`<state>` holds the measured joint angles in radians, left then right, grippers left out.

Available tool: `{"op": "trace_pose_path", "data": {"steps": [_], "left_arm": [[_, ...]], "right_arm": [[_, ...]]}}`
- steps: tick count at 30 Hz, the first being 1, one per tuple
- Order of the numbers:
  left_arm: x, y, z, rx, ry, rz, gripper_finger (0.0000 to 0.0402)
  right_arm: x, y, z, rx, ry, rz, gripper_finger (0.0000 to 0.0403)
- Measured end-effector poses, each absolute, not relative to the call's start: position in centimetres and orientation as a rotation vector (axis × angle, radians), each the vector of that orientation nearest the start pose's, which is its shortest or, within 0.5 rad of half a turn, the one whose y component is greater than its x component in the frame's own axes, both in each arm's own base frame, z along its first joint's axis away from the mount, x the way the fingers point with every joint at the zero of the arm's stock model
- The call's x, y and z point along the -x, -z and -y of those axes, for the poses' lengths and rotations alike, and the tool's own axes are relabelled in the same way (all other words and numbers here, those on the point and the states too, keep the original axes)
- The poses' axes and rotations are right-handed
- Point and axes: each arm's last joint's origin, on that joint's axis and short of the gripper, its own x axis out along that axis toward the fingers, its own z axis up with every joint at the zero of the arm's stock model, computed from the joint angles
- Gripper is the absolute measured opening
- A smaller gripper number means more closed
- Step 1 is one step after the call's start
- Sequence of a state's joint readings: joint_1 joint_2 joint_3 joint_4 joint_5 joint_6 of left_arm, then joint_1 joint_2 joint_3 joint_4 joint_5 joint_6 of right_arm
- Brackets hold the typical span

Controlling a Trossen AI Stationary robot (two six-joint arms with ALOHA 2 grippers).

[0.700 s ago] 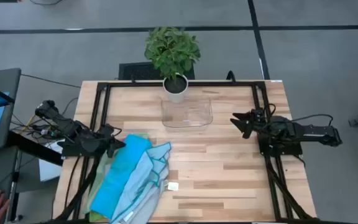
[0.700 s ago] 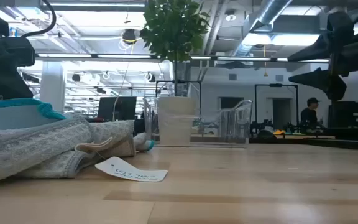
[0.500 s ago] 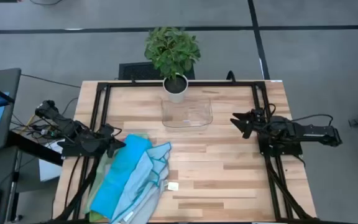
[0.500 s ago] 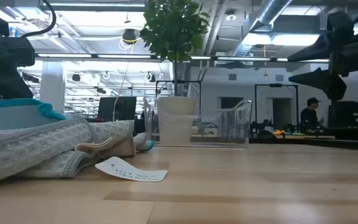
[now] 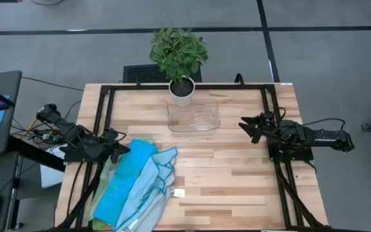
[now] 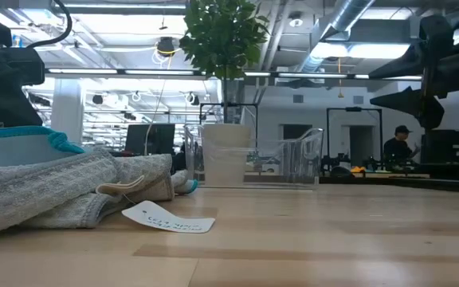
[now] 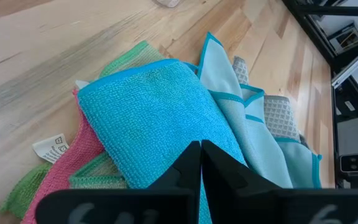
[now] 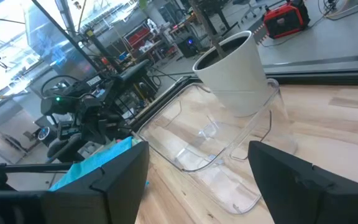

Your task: Fold microfiber towels

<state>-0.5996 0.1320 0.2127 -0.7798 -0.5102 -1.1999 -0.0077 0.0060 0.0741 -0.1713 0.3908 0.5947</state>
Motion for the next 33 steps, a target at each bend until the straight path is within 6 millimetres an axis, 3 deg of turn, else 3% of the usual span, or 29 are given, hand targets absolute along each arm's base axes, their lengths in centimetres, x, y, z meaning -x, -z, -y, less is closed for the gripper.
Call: {"op": "trace_pose_path", "data": {"steps": [22, 26, 33], "left_arm": [[-6.48, -15.80, 2.72, 0.798, -0.271, -0.551, 0.0004], [-6.58, -16.05, 2.68, 0.856, -0.301, -0.505, 0.0004], [-6.58, -16.08, 2.76, 1.064, -0.339, -0.497, 0.0004]], "right_arm": [[-9.03, -17.19, 1.17, -0.566, 0.416, 0.020, 0.0302], [-9.03, -17.20, 1.18, -0.578, 0.418, 0.023, 0.0302], [-9.04, -17.64, 1.27, -0.795, 0.429, 0.132, 0.0302]]}}
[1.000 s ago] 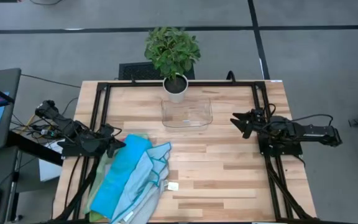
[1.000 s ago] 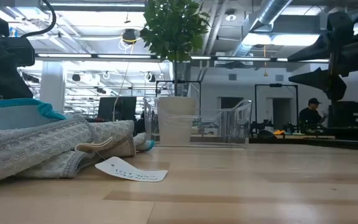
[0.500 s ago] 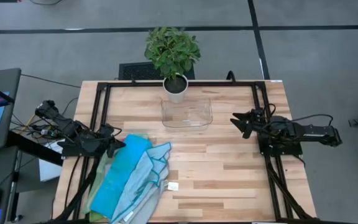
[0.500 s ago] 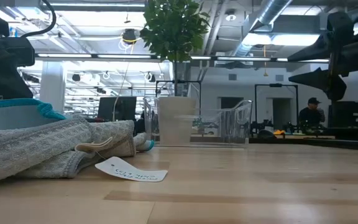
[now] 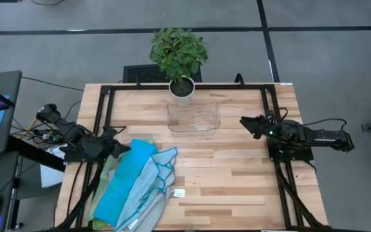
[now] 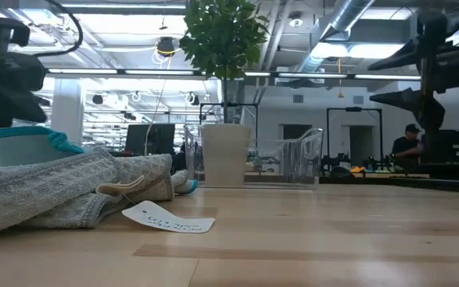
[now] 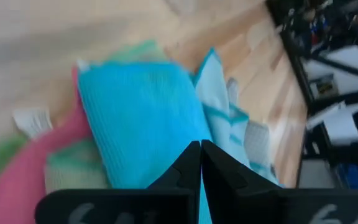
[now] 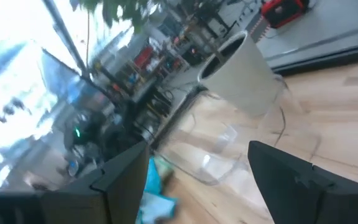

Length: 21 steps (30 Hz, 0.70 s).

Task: Fold microfiber towels
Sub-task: Fold the light blue microfiber cloth

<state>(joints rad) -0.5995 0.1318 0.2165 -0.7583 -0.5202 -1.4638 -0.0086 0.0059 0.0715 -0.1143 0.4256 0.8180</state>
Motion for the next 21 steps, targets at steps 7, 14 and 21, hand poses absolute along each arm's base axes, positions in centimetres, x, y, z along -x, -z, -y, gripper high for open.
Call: {"op": "trace_pose_path", "data": {"steps": [7, 14, 21], "left_arm": [[-6.5, -15.9, 2.8, 1.057, -0.318, -0.552, 0.0004], [-6.5, -16.1, 2.2, 0.999, -0.451, -0.364, 0.0004], [-6.7, -16.9, 1.7, 1.091, -0.608, -0.086, 0.0004]], "right_arm": [[-9.0, -17.6, 1.4, -0.807, 0.462, 0.149, 0.0302], [-8.9, -17.6, 1.5, -0.907, 0.497, 0.192, 0.0302], [-9.0, -17.6, 1.5, -0.958, 0.486, 0.201, 0.0302]]}}
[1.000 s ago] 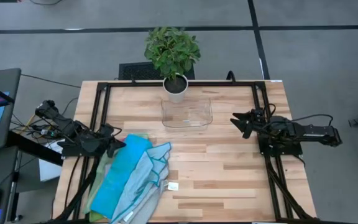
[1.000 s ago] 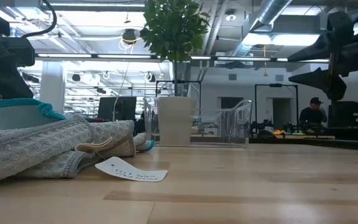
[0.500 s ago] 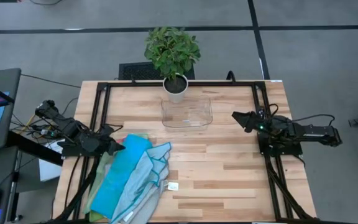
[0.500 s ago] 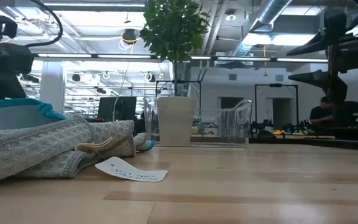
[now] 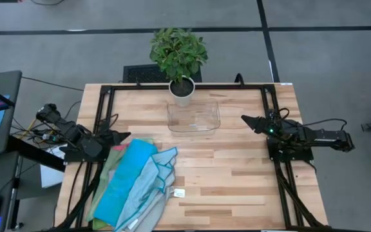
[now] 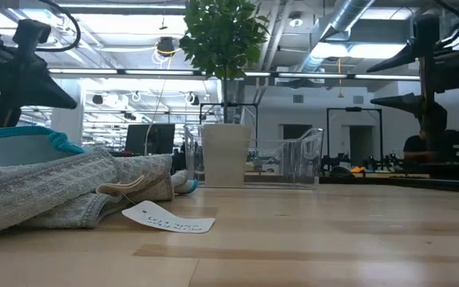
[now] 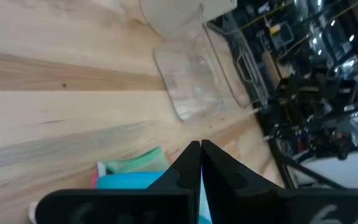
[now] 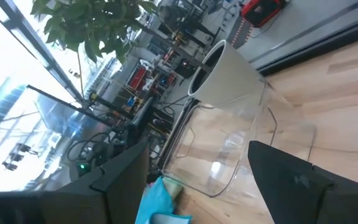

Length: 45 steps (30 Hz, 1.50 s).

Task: Fold microfiber towels
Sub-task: Fold the light blue microfiber cloth

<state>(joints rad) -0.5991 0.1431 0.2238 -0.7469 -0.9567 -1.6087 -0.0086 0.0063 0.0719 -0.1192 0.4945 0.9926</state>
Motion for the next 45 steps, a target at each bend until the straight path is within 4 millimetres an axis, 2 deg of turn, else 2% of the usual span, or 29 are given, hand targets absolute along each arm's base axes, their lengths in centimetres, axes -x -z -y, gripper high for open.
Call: {"op": "trace_pose_path", "data": {"steps": [6, 10, 13, 17, 23, 26, 29, 32, 35, 39, 41, 43, 45], "left_arm": [[-7.0, -17.1, 1.9, 1.106, -0.614, -0.035, 0.0004], [-7.7, -18.0, 2.3, 1.150, -0.576, 0.040, 0.0004], [-8.5, -19.7, 2.8, 1.147, -0.489, 0.135, 0.0004], [-9.1, -22.9, 3.1, 1.199, -0.414, 0.349, 0.0004], [-9.3, -26.2, 3.4, 1.100, -0.235, 0.491, 0.0004], [-9.5, -27.2, 3.9, 1.051, -0.076, 0.542, 0.0005], [-9.9, -27.5, 4.3, 1.023, -0.001, 0.561, 0.0011], [-10.6, -27.6, 4.8, 0.991, -0.012, 0.526, 0.0033], [-11.7, -28.3, 5.6, 0.955, -0.012, 0.480, 0.0077], [-13.5, -29.7, 7.3, 0.943, 0.162, 0.364, 0.0155], [-14.3, -30.4, 8.3, 0.913, 0.284, 0.235, 0.0188], [-15.0, -30.7, 9.3, 0.922, 0.383, 0.049, 0.0211], [-15.8, -30.6, 10.3, 0.954, 0.392, -0.155, 0.0222]], "right_arm": [[-9.0, -17.7, 1.4, -0.966, 0.482, 0.206, 0.0302], [-9.0, -18.8, 1.3, -0.960, 0.380, 0.274, 0.0302], [-9.0, -20.2, 1.2, -0.912, 0.280, 0.373, 0.0302], [-9.1, -21.8, 1.2, -0.845, 0.250, 0.453, 0.0302], [-10.6, -25.3, 1.1, -0.759, 0.251, 0.377, 0.0302], [-12.2, -27.8, 0.9, -0.681, 0.202, 0.310, 0.0302], [-14.2, -30.4, 0.6, -0.603, 0.138, 0.220, 0.0302], [-16.5, -32.4, 0.0, -0.544, 0.083, 0.042, 0.0302], [-18.9, -33.1, -1.1, -0.476, 0.044, -0.216, 0.0302], [-20.9, -33.7, -2.8, -0.418, 0.004, -0.515, 0.0302], [-21.3, -33.7, -3.7, -0.396, -0.025, -0.615, 0.0302], [-21.8, -33.8, -4.8, -0.381, -0.059, -0.638, 0.0302], [-22.0, -33.9, -5.6, -0.364, -0.086, -0.648, 0.0302]]}}
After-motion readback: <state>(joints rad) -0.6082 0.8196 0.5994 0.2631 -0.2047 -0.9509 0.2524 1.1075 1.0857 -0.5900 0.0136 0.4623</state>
